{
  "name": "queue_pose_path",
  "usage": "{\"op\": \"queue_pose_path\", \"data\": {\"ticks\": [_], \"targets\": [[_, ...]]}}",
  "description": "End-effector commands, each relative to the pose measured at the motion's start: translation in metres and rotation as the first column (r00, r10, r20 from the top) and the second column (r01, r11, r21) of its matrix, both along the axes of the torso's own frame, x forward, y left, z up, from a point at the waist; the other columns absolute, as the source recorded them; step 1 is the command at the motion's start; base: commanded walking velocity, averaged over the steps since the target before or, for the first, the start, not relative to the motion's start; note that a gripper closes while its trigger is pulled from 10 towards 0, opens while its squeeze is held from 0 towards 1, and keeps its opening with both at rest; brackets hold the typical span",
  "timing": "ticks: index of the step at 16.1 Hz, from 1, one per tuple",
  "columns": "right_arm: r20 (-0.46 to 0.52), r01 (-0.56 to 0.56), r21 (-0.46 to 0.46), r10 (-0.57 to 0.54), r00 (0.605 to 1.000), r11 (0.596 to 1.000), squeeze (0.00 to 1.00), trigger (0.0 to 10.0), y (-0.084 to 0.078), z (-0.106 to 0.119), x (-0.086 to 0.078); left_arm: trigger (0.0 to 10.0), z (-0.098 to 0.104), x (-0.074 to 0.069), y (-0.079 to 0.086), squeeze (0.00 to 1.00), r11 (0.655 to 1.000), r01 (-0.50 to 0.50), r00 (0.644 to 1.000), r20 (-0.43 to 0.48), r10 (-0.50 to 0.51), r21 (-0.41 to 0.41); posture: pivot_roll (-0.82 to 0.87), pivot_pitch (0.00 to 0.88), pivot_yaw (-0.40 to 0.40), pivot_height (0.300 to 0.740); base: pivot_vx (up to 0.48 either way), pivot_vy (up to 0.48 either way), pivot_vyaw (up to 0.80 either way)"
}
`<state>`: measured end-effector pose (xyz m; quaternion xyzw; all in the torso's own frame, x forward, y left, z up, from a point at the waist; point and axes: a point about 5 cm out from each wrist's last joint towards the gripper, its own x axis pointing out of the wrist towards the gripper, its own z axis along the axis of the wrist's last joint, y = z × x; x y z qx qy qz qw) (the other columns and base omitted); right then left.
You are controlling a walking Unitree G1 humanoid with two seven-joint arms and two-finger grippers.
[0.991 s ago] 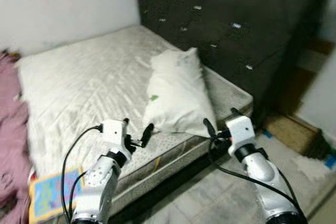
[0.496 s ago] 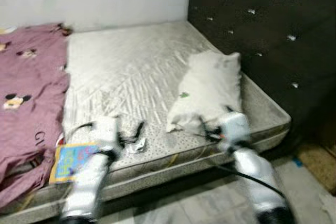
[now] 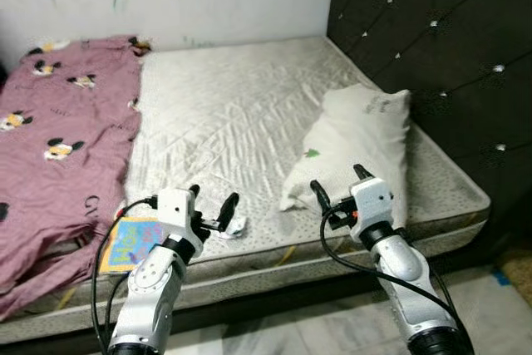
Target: Clean up the room
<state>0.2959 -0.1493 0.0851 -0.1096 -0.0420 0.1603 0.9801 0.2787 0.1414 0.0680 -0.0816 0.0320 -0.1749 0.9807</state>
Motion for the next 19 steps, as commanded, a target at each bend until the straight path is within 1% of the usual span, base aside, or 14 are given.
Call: {"op": "queue_pose_path", "data": {"ticks": [1, 6, 8, 11, 15, 17, 18, 19], "targets": [[0.007, -0.003, 0.005, 0.003, 1.0, 1.0, 0.0, 10.0, -0.001, 0.001, 0.0, 10.0, 0.003, 0.0, 0.003, 0.0, 1.0, 0.001, 1.0, 0.016, -0.001, 0.007, -0.01, 0.0, -0.004, 0.74, 0.277, 0.0, 0.0], [0.007, 0.001, -0.002, -0.001, 1.0, 1.0, 0.0, 10.0, -0.003, 0.001, -0.001, 10.0, 0.002, -0.002, 0.001, 0.0, 1.0, 0.005, 1.0, 0.013, -0.005, 0.003, -0.02, 0.0, -0.003, 0.74, 0.297, 0.0, 0.0], [0.003, 0.002, -0.005, -0.002, 1.0, 1.0, 0.0, 10.0, -0.004, 0.0, -0.003, 10.0, 0.0, -0.001, 0.002, 0.0, 1.0, -0.025, 1.0, 0.001, 0.025, 0.013, -0.02, 0.0, -0.003, 0.74, 0.0, 0.0, 0.0], [0.004, 0.003, -0.01, -0.003, 1.0, 1.0, 0.0, 10.0, -0.004, 0.0, -0.003, 10.0, 0.0, 0.0, 0.002, 0.0, 1.0, -0.018, 1.0, 0.003, 0.018, 0.015, -0.02, 0.0, -0.003, 0.74, 0.0, 0.0, 0.0], [0.008, 0.002, -0.027, -0.002, 1.0, 1.0, 0.0, 10.0, -0.004, 0.001, -0.002, 10.0, 0.0, 0.002, 0.001, 0.0, 0.999, -0.046, 0.999, -0.006, 0.046, 0.002, -0.02, 0.0, -0.004, 0.74, 0.0, 0.0, 0.66], [0.009, 0.001, -0.022, -0.001, 1.0, 1.0, 0.0, 10.0, -0.003, 0.001, 0.0, 10.0, 0.002, 0.003, -0.001, 0.0, 0.999, -0.041, 0.999, 0.005, 0.041, 0.03, -0.01, 0.0, -0.004, 0.74, 0.0, 0.0, 0.8], [0.011, 0.0, -0.014, 0.0, 1.0, 1.0, 0.0, 10.0, -0.002, 0.002, 0.001, 10.0, 0.004, 0.004, -0.003, 0.0, 0.999, -0.027, 1.0, 0.016, 0.026, 0.042, -0.01, 0.0, -0.005, 0.74, 0.0, 0.0, 0.0], [0.015, 0.002, -0.01, -0.002, 1.0, 1.0, 0.0, 10.0, -0.003, 0.004, 0.004, 10.0, 0.005, 0.004, -0.008, 0.0, 0.999, 0.006, 1.0, 0.018, -0.007, 0.034, -0.01, 0.0, -0.005, 0.74, 0.0, 0.0, 0.0]]}}
